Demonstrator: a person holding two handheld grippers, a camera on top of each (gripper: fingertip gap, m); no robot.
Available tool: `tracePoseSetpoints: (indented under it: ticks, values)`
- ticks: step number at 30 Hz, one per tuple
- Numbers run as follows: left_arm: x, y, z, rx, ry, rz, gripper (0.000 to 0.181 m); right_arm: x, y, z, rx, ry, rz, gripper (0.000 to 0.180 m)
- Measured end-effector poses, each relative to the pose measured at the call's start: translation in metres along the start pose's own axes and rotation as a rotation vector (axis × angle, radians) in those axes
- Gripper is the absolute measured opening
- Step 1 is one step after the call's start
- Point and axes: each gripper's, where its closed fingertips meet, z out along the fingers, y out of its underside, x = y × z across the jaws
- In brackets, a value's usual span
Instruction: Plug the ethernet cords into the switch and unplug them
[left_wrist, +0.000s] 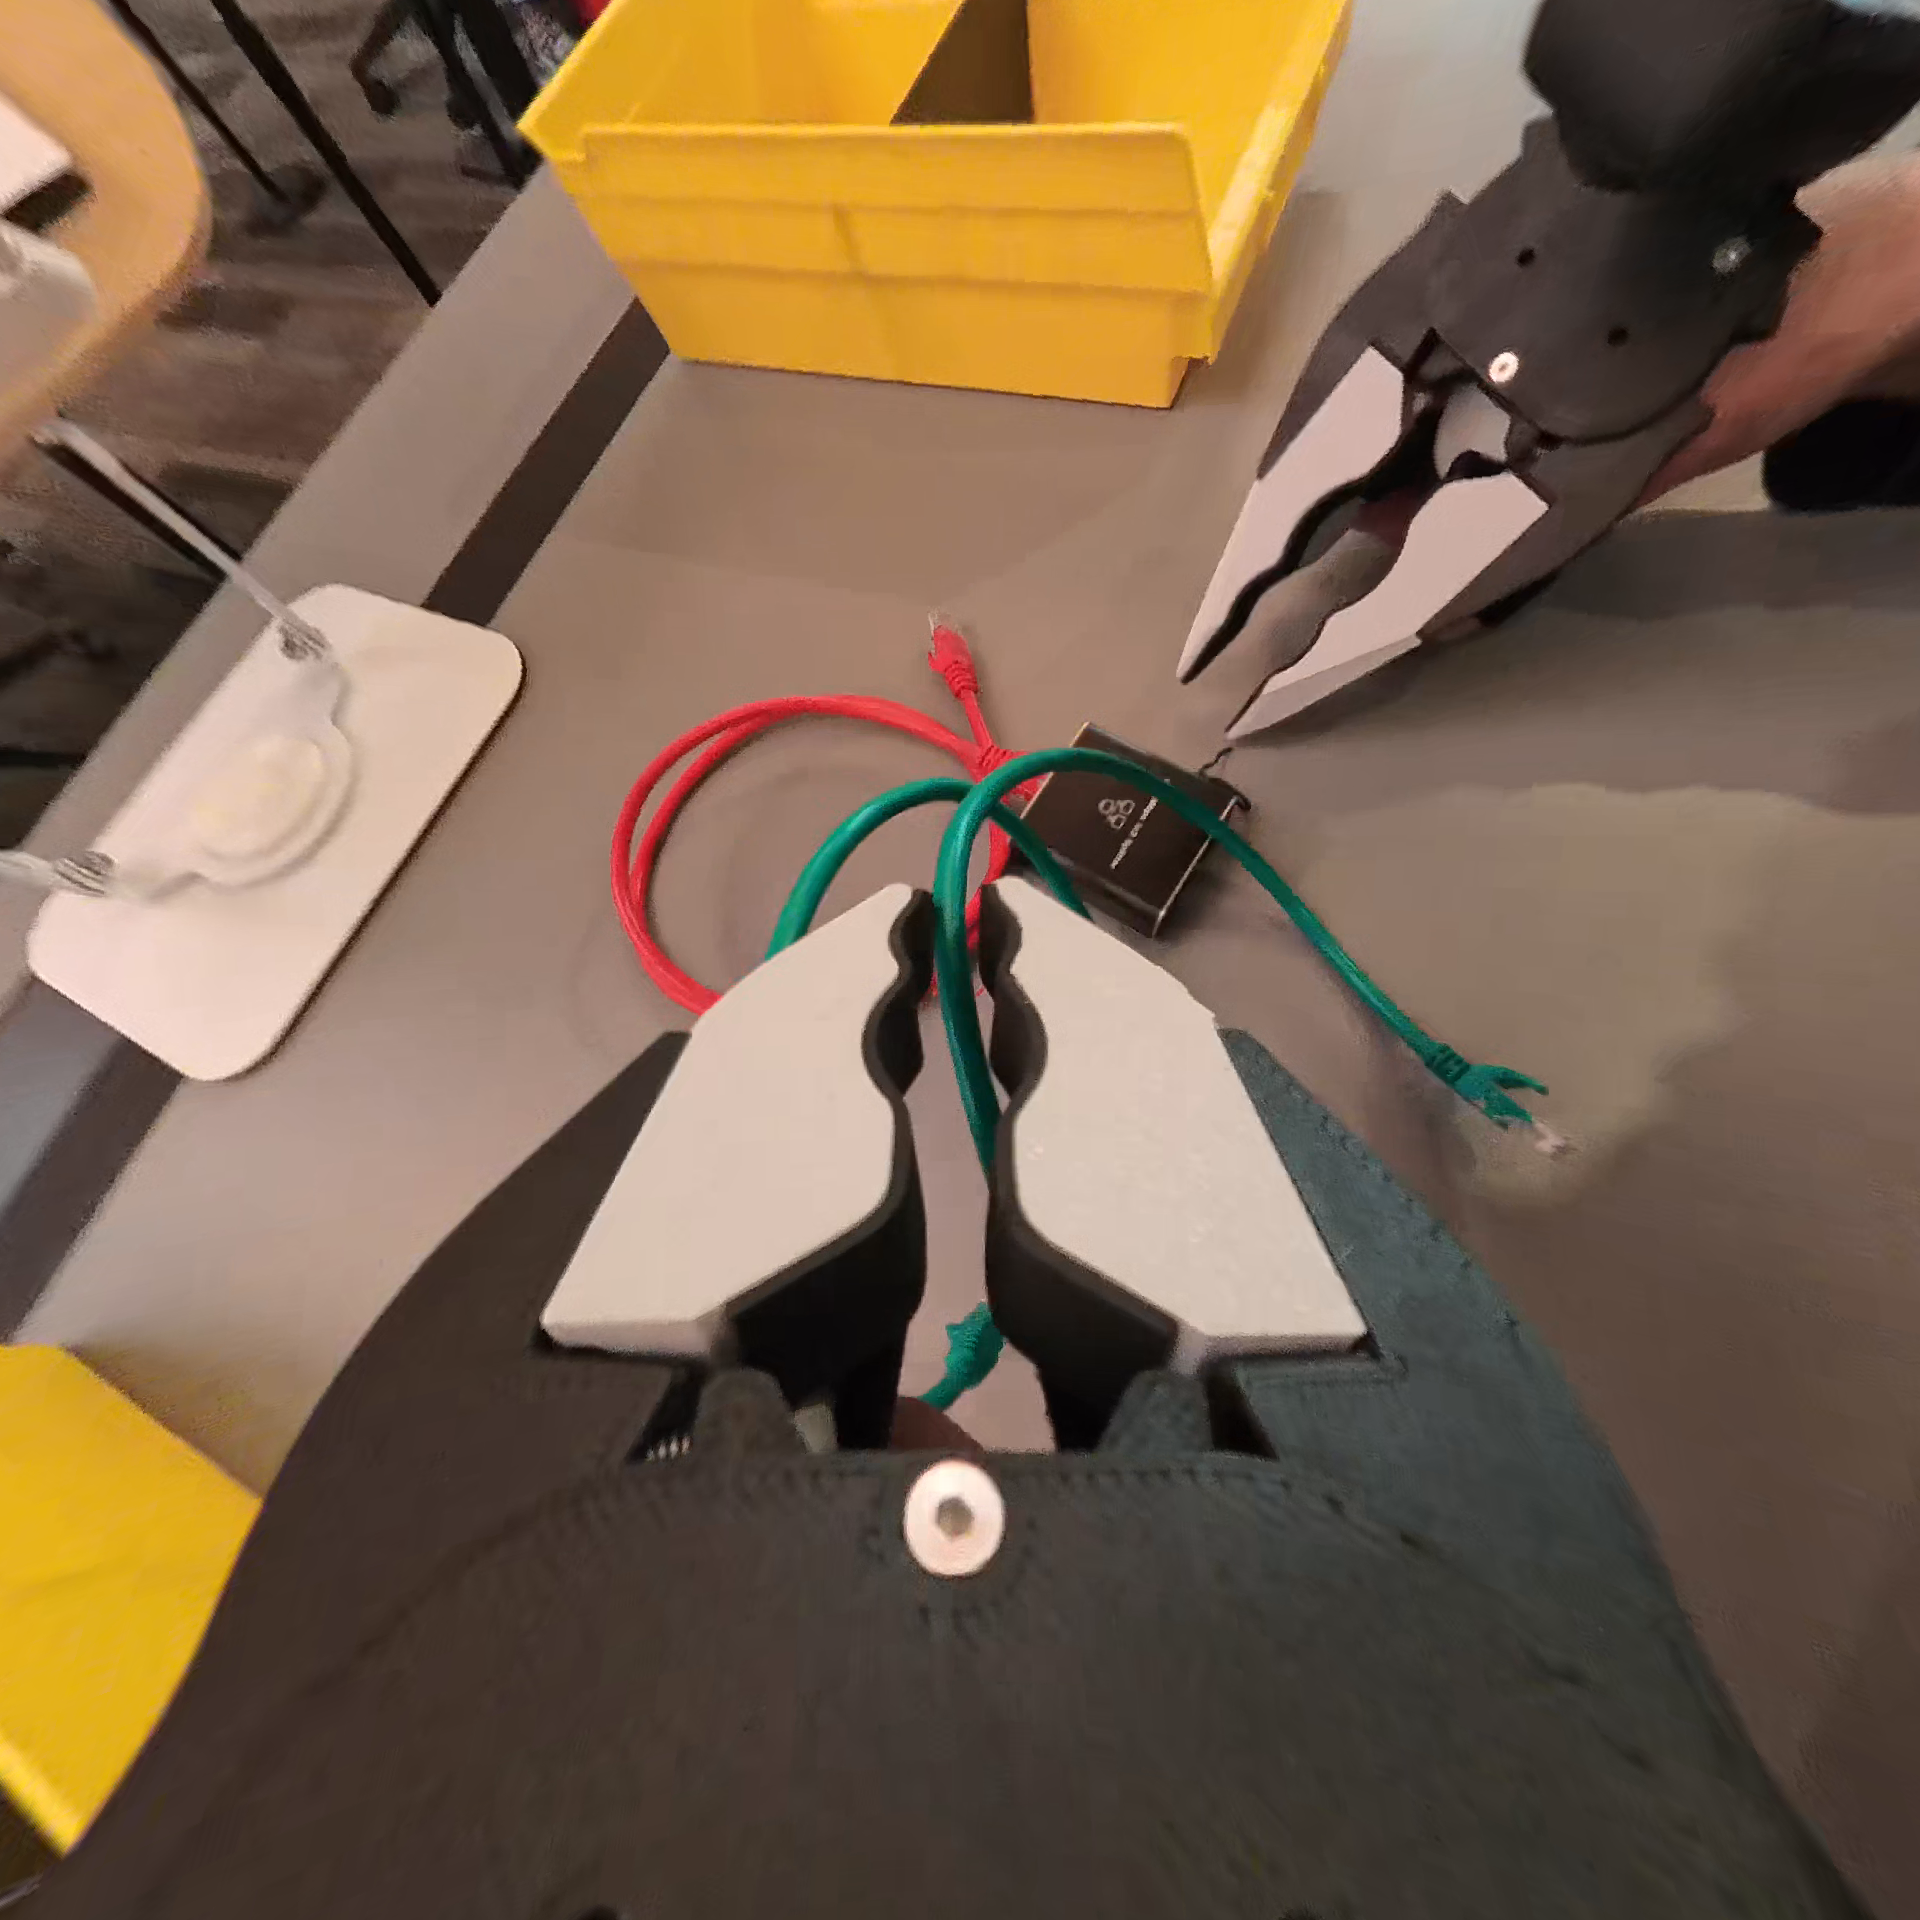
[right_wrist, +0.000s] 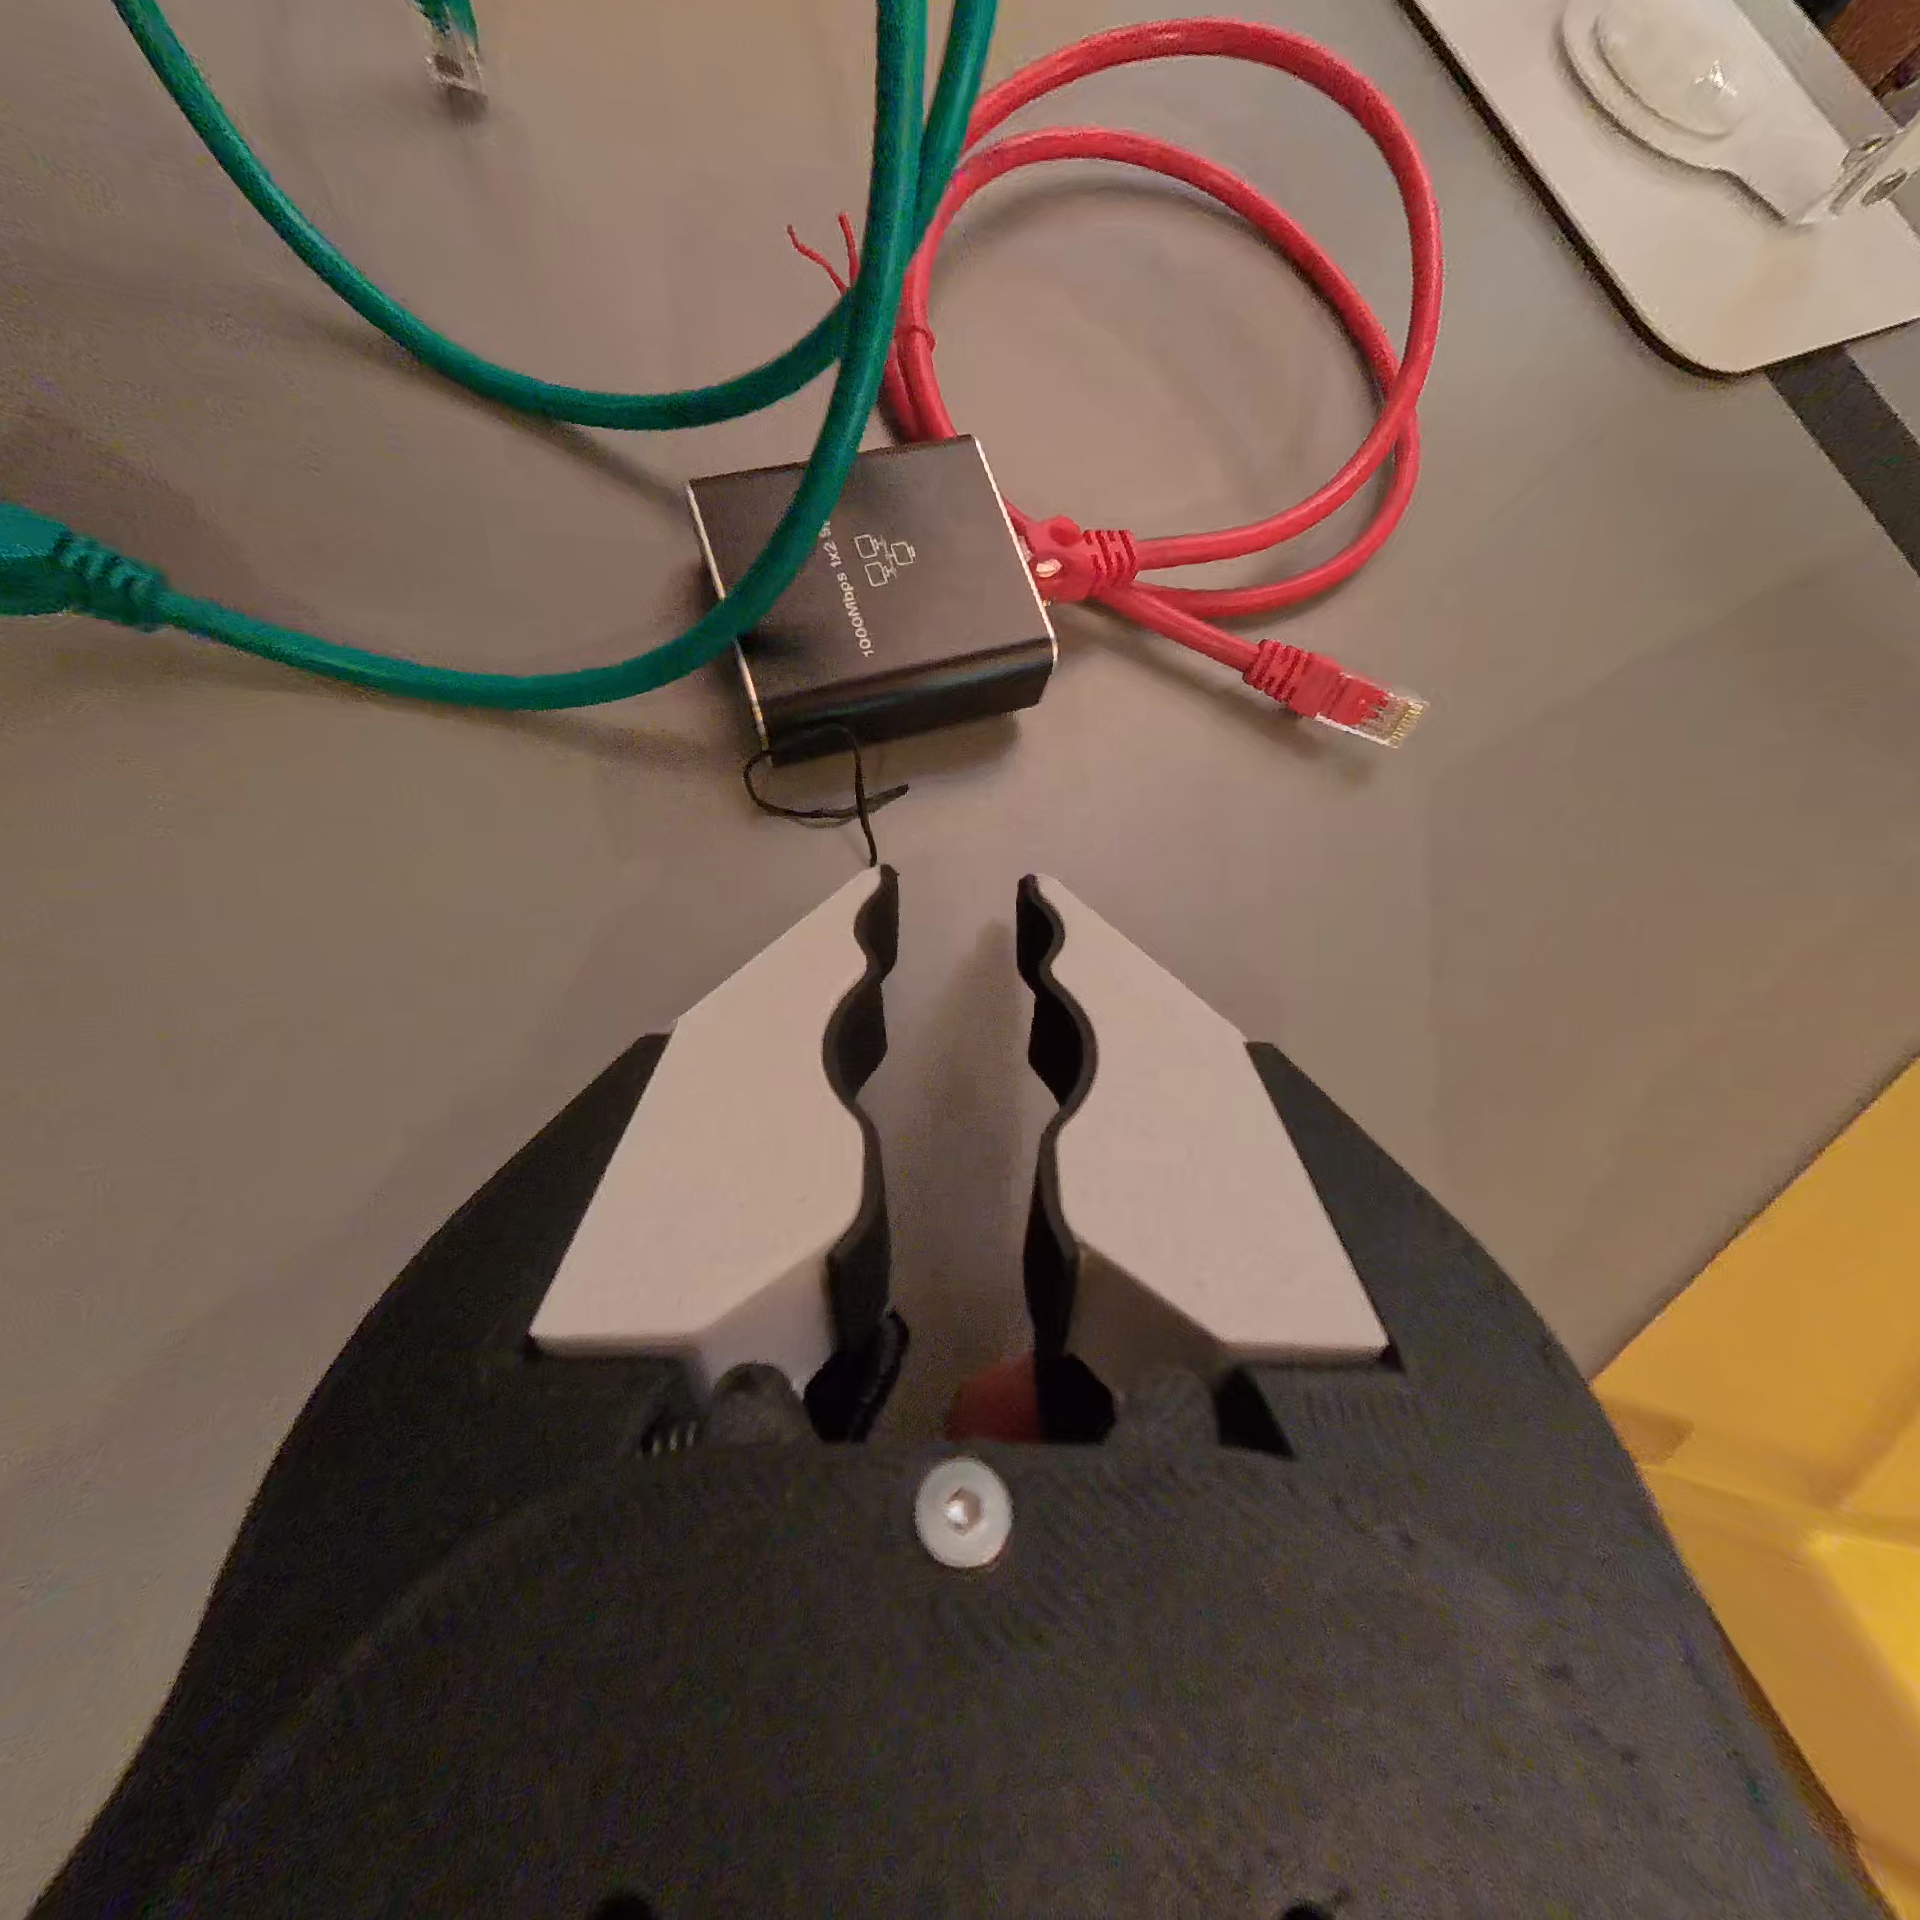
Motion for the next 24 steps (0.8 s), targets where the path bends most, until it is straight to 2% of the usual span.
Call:
tracePoseSetpoints:
  ticks: [4, 11, 17, 24]
  values:
    - [-0.004, 0.009, 0.005, 0.014, 0.034, -0.063, 0.008, 0.004, 0.0, 0.006, 0.001, 0.006, 0.006, 0.012]
    - [-0.005, 0.016, 0.014, 0.004, 0.046, -0.086, 0.009, -0.01, -0.012, 0.008, 0.037, -0.085, 0.011, 0.013]
    - [-0.004, 0.021, 0.017, 0.0, 0.059, -0.093, 0.009, -0.013, -0.006, 0.012, -0.017, -0.11, 0.03, 0.005]
    - [-0.003, 0.025, 0.018, -0.001, 0.076, -0.104, 0.009, -0.023, -0.013, 0.004, -0.003, -0.186, 0.057, 0.009]
